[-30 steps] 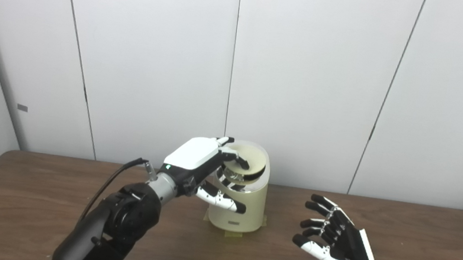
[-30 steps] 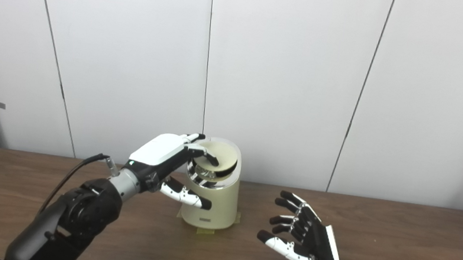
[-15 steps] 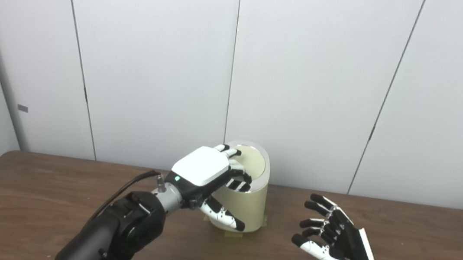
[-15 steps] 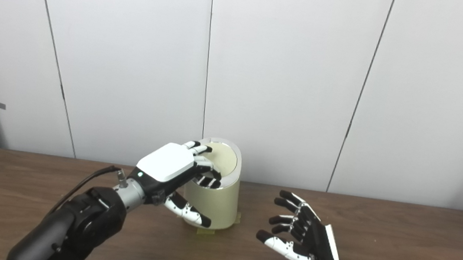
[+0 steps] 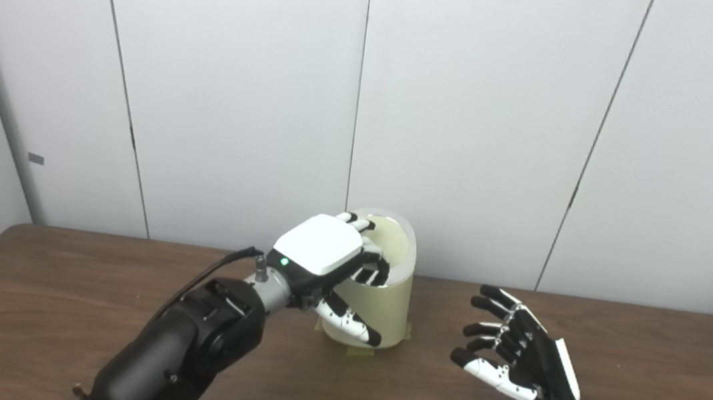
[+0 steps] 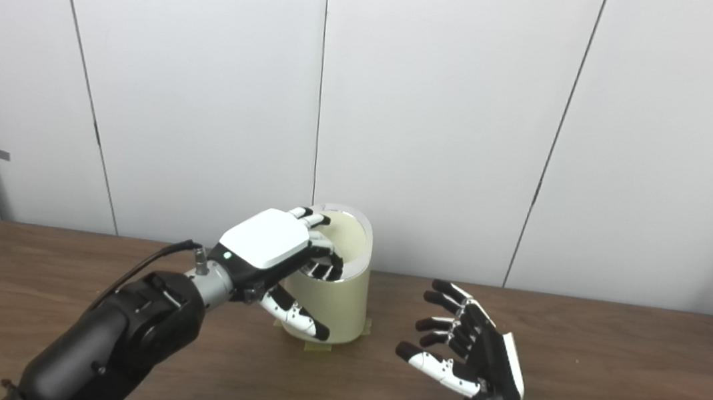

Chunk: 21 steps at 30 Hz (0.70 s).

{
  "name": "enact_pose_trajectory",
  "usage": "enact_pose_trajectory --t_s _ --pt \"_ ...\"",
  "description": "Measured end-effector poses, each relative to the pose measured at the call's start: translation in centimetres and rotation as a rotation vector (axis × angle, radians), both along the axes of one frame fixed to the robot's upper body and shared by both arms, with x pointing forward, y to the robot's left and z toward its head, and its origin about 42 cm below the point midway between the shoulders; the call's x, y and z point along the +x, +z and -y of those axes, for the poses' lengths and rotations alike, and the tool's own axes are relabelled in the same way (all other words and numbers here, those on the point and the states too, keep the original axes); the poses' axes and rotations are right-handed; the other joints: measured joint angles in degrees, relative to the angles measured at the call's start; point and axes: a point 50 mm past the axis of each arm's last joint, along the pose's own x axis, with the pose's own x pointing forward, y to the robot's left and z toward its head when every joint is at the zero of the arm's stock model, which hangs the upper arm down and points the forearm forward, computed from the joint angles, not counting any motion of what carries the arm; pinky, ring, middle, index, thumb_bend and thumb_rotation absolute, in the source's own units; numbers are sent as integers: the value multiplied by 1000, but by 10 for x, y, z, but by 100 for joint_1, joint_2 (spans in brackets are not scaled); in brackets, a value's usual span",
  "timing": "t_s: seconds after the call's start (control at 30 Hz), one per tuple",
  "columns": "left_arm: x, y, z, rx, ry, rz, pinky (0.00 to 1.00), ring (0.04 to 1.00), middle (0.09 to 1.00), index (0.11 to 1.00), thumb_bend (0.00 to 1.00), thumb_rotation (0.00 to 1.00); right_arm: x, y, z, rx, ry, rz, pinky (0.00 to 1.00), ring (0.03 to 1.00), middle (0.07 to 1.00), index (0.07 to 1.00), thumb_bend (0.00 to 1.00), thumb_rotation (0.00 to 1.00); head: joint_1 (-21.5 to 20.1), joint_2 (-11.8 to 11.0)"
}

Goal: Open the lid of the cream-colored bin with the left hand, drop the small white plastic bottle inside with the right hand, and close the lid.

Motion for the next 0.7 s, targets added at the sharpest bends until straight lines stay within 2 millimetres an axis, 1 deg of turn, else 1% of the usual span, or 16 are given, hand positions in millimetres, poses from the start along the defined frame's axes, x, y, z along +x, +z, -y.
enact_pose_trajectory --t_s 0.03,0.07,0.13,0.27,0.3,0.37,0.4,0.43,0.47,0.6,0.67,0.7 --pt "0 0 -1 -11 0 -6 1000 979 796 767 904 468 0 0 0 0 0 0 447 570 731 749 853 197 -9 -9" --pt "1 0 -2 -19 -1 -10 1000 988 808 784 881 491 0 0 0 0 0 0 443 565 732 751 846 190 0 -9" --pt "1 0 -4 -39 -1 -16 1000 973 798 777 877 470 0 0 0 0 0 0 441 560 731 751 843 187 0 -9" --pt "-3 -3 -13 -142 16 -21 1000 941 802 774 800 422 0 0 0 0 0 0 439 558 730 748 851 189 -9 -9" --pt "-5 -6 -17 -182 28 -29 987 935 811 786 782 402 0 0 0 1 -1 0 441 559 731 749 847 187 -9 -9" --pt "-10 -11 -22 -274 45 -26 912 915 832 806 740 391 0 0 0 1 -2 0 446 563 734 750 847 185 -9 -9" --pt "-13 -14 -26 -318 60 -17 892 910 837 811 731 389 0 0 0 2 -3 0 447 564 734 750 848 185 -9 -9" --pt "-15 -15 -31 -361 76 -4 836 912 853 825 712 374 0 0 0 2 -5 -3 445 563 734 751 847 182 0 -9" --pt "-17 -15 -35 -405 91 15 806 915 863 834 695 357 0 0 0 2 -6 -4 439 558 733 750 844 179 0 -17" --pt "-26 -6 -54 -614 150 134 816 920 886 872 664 306 0 -1 0 3 -7 -8 446 566 733 748 850 196 0 -9" --pt "-34 -9 -62 -745 174 146 784 887 881 876 672 265 0 -1 0 2 -9 -8 447 569 734 748 860 210 9 -9" --pt "-39 -13 -66 -821 187 133 783 880 874 876 676 257 0 -1 1 2 -9 -9 447 569 734 747 862 212 17 -9"
